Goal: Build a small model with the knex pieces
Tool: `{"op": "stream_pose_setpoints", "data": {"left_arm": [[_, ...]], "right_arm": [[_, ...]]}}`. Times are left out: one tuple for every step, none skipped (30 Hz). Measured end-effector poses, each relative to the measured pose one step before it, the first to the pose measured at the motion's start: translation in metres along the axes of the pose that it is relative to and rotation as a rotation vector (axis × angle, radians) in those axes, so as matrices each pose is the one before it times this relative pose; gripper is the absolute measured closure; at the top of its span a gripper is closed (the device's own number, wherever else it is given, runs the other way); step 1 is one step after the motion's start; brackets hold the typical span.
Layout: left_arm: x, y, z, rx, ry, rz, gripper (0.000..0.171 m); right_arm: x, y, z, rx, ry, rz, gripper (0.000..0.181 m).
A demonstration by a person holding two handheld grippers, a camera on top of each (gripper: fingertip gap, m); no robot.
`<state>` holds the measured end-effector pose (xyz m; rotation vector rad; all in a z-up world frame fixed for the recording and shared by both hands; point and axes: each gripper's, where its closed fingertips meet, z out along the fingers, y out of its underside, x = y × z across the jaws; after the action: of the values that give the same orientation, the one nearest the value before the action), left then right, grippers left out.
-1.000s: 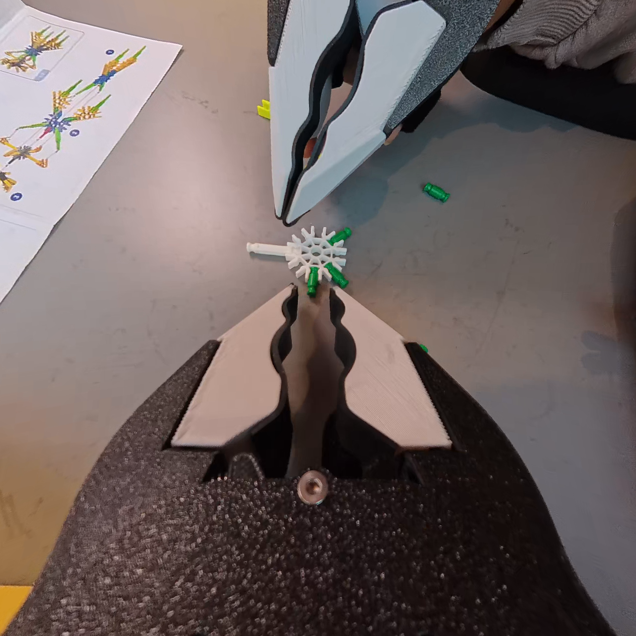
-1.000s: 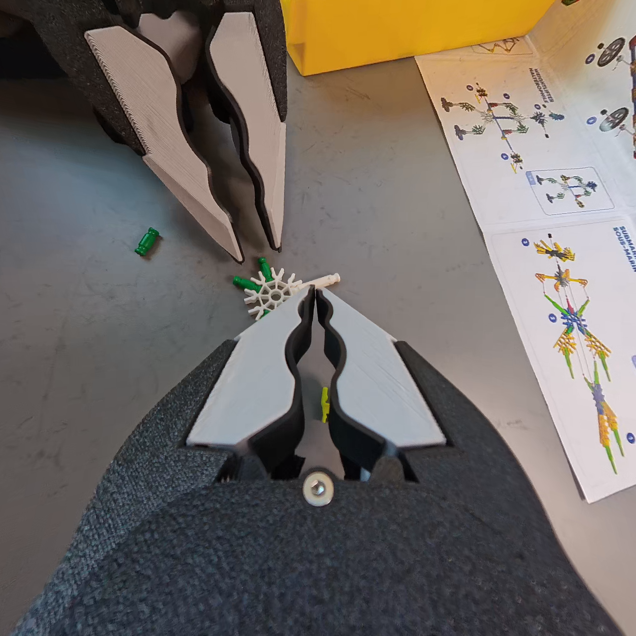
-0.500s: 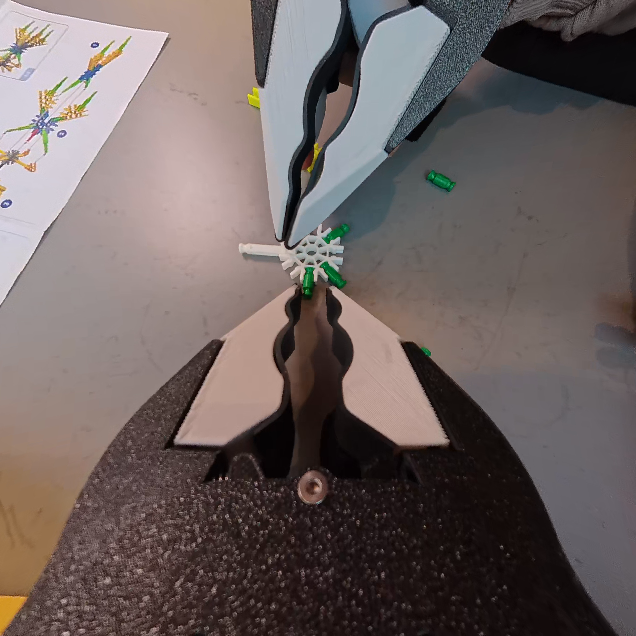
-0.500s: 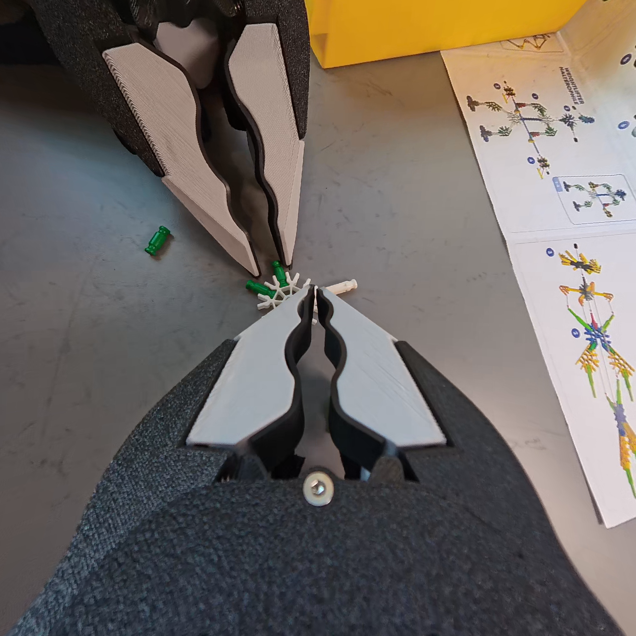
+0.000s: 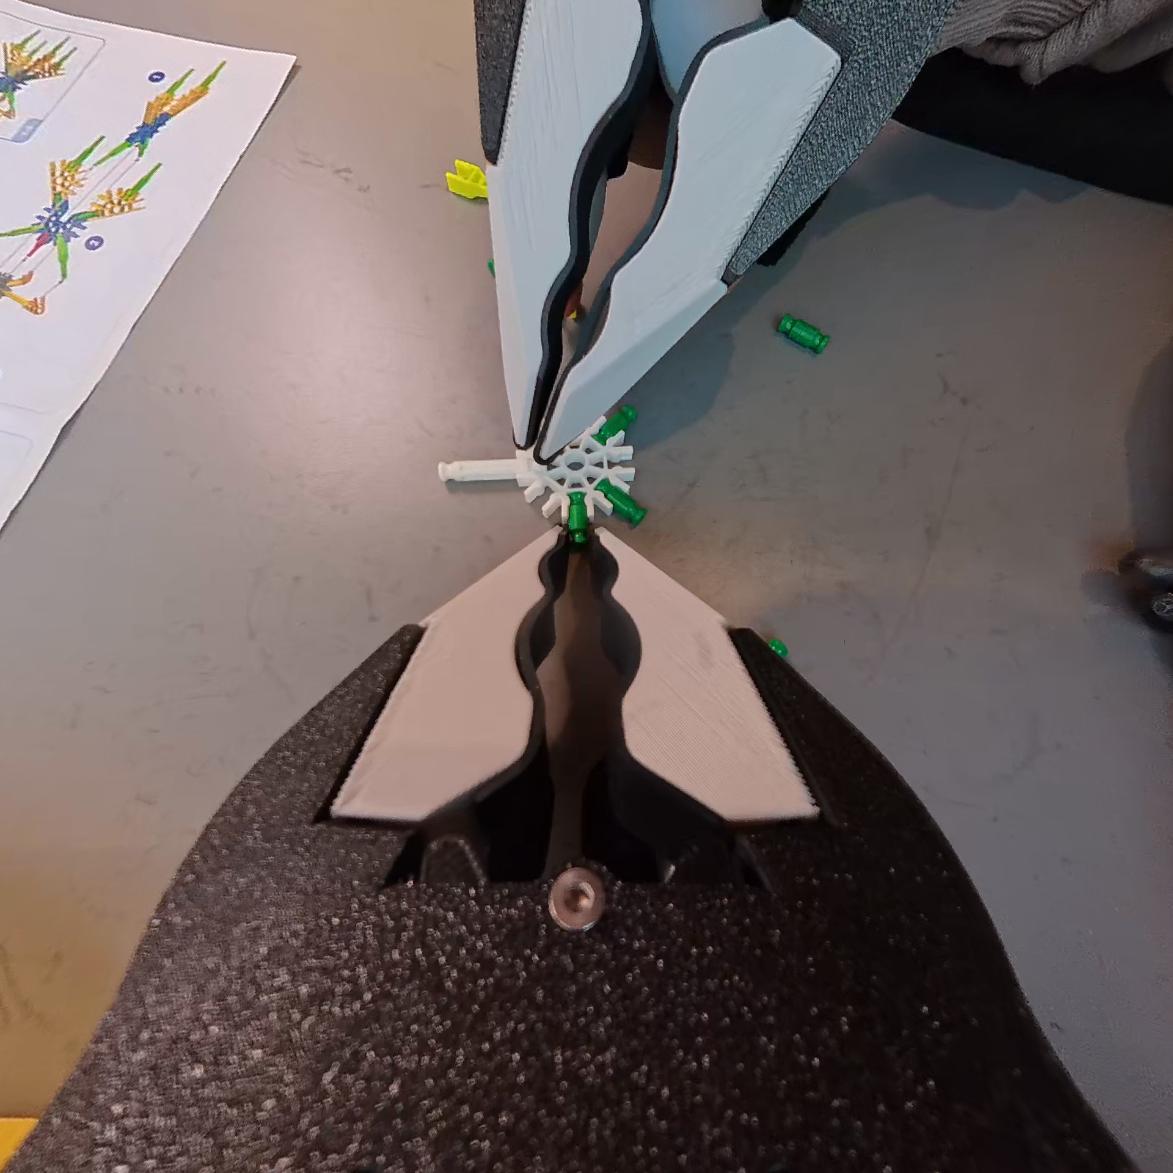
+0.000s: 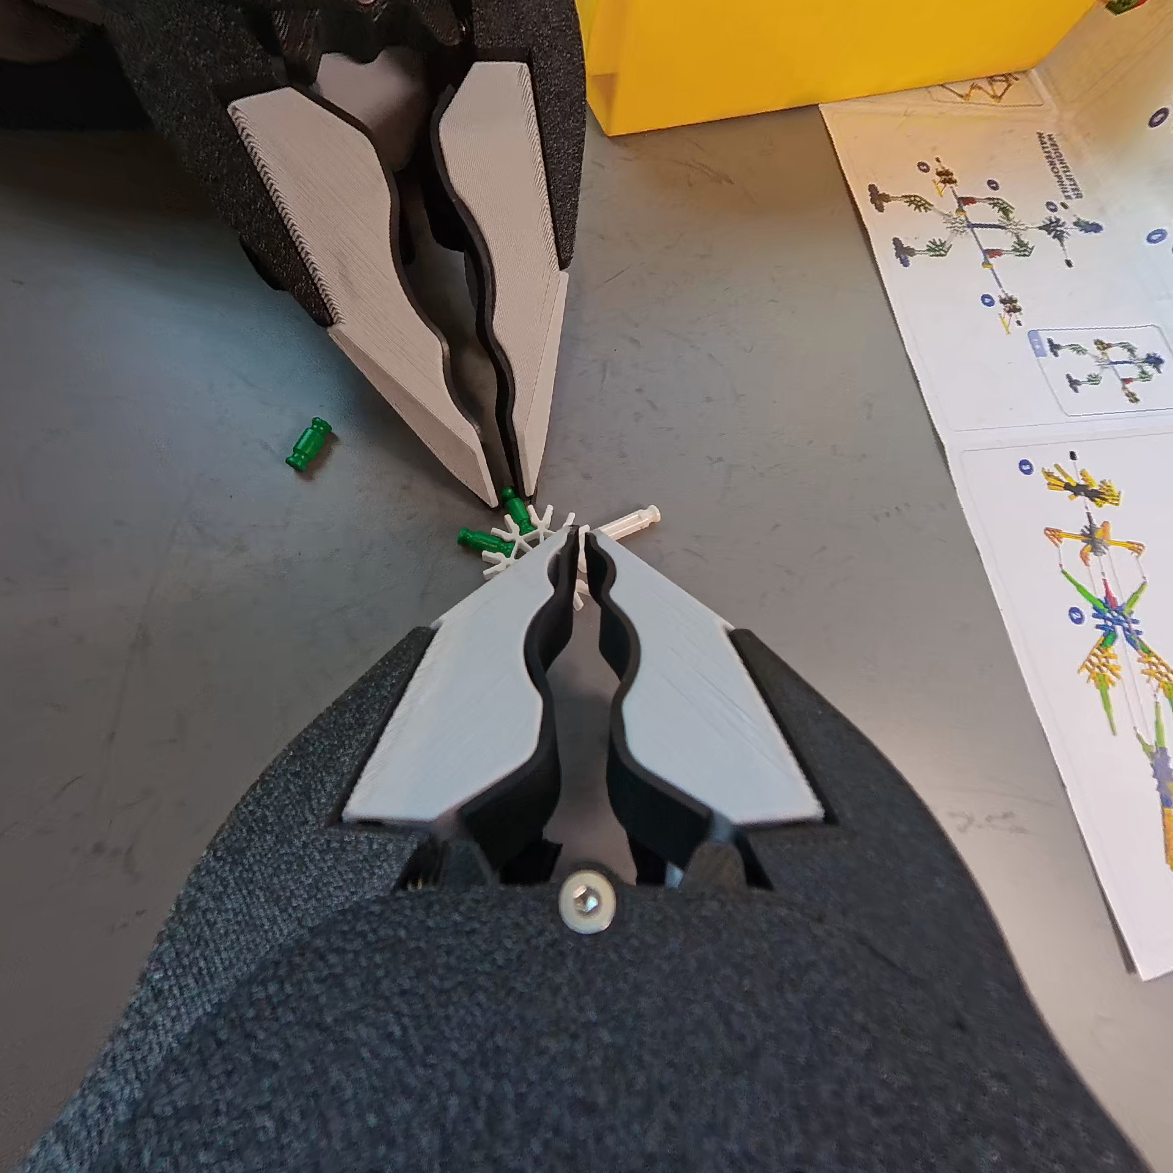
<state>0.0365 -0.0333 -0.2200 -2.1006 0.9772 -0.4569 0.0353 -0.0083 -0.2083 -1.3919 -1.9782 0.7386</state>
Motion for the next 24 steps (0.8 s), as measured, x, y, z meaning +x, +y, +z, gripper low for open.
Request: {"op": "stream_pose_setpoints", "data": {"left_arm": [[0.00004,0.00002,-0.00002,-0.00003,0.0014,-0.0017,0.166],[0.00004,-0.00003,0.00004,-0.00004,0.0012,-0.0014,0.166],[-0.00004,0.00002,-0.00002,-0.00004,0.0011,-0.0013,0.166],[0.00012,0.00002,-0.00002,-0.00008,0.0012,-0.0013,0.166],[0.0,-0.00003,0.00003,-0.00005,0.001,-0.0012,0.166],[0.00006,0.00005,-0.00006,-0.00002,0.0006,-0.0007,0.166],[-0.00004,0.0,-0.00001,0.00002,0.0005,-0.0005,0.166],[0.00011,0.0,0.0,-0.00002,0.0005,-0.0005,0.166],[-0.00003,-0.00003,0.00003,-0.00004,0.0009,-0.001,0.166],[0.00001,0.00006,-0.00007,-0.00001,0.001,-0.0011,0.166],[0.00003,0.0,-0.00001,0.00002,0.0008,-0.0009,0.166],[0.0001,0.0,0.0,-0.00001,0.0005,-0.0005,0.166],[-0.00001,0.00005,-0.00006,0.00001,0.0003,-0.0003,0.166],[-0.00001,-0.00004,0.00005,0.0,0.0003,-0.0003,0.166],[0.00005,0.0,0.0,-0.00003,0.0002,-0.0003,0.166],[-0.00001,0.00005,-0.00006,-0.00002,0.0003,-0.0003,0.166],[0.00006,0.0,0.0,0.0,0.0003,-0.0003,0.166],[0.00005,0.0,0.0,0.00001,0.0002,-0.0003,0.166],[-0.00004,0.00004,-0.00006,0.00004,0.0,-0.0002,0.166],[0.00002,0.00003,-0.00004,0.00009,-0.0004,0.0,0.166],[-0.00007,0.00002,-0.00004,0.00015,-0.0009,0.0003,0.166],[-0.00014,0.00004,-0.00006,0.00006,-0.0006,-0.0001,0.166],[-0.00002,0.00005,-0.00006,-0.00003,0.0,-0.0005,0.166],[-0.00002,-0.00003,-0.00012,0.0,0.0,-0.0006,0.166]], "right_arm": [[-0.0002,0.00001,-0.00005,0.0004,-0.0014,-0.0002,0.181],[0.00012,-0.00014,-0.00021,0.0012,-0.0001,0.0004,0.181],[0.00046,-0.00022,-0.0003,0.0024,0.0007,0.0011,0.18],[0.00053,-0.0001,-0.00041,0.0021,0.0011,0.0019,0.18],[0.0006,0.00008,-0.00039,0.0016,0.001,0.0018,0.18],[0.00044,0.00008,-0.00045,0.0016,0.0013,0.0017,0.18],[0.00059,-0.00012,-0.0004,0.0021,0.0018,0.0012,0.18],[0.00029,-0.00004,-0.00034,0.0018,0.0006,0.0014,0.18],[0.00024,-0.0002,-0.00018,0.002,0.0001,0.002,0.18],[0.00014,-0.00016,-0.00016,0.001,0.0001,0.001,0.18],[-0.00008,-0.00004,-0.00003,0.0007,-0.0002,0.0003,0.18],[0.0,0.00002,-0.00001,-0.0001,-0.0001,-0.0003,0.179],[-0.00025,0.00002,0.00008,-0.0002,-0.0001,-0.001,0.179],[-0.00021,0.00006,0.00011,-0.0007,-0.0006,-0.0009,0.179],[-0.00003,0.0001,0.00009,-0.0008,0.0001,-0.0006,0.179],[-0.00002,0.00009,0.0001,-0.0007,0.0003,-0.0002,0.179],[-0.00015,0.00005,0.00011,-0.0007,0.0,-0.0004,0.179],[-0.00008,0.00011,0.0,-0.0001,0.0,-0.0008,0.179],[-0.00024,-0.00005,-0.00003,0.0002,0.0,-0.001,0.179],[-0.00009,-0.00003,-0.00004,0.0003,0.0004,-0.0009,0.179],[-0.00015,0.00013,-0.00016,-0.0002,-0.0002,-0.0003,0.179],[-0.00026,0.00011,-0.00011,-0.0006,-0.0008,0.0003,0.179],[-0.00016,0.00027,-0.00012,-0.0005,-0.0005,0.0002,0.179],[-0.00014,0.00018,-0.00018,-0.0004,-0.0006,0.0002,0.179]]}}
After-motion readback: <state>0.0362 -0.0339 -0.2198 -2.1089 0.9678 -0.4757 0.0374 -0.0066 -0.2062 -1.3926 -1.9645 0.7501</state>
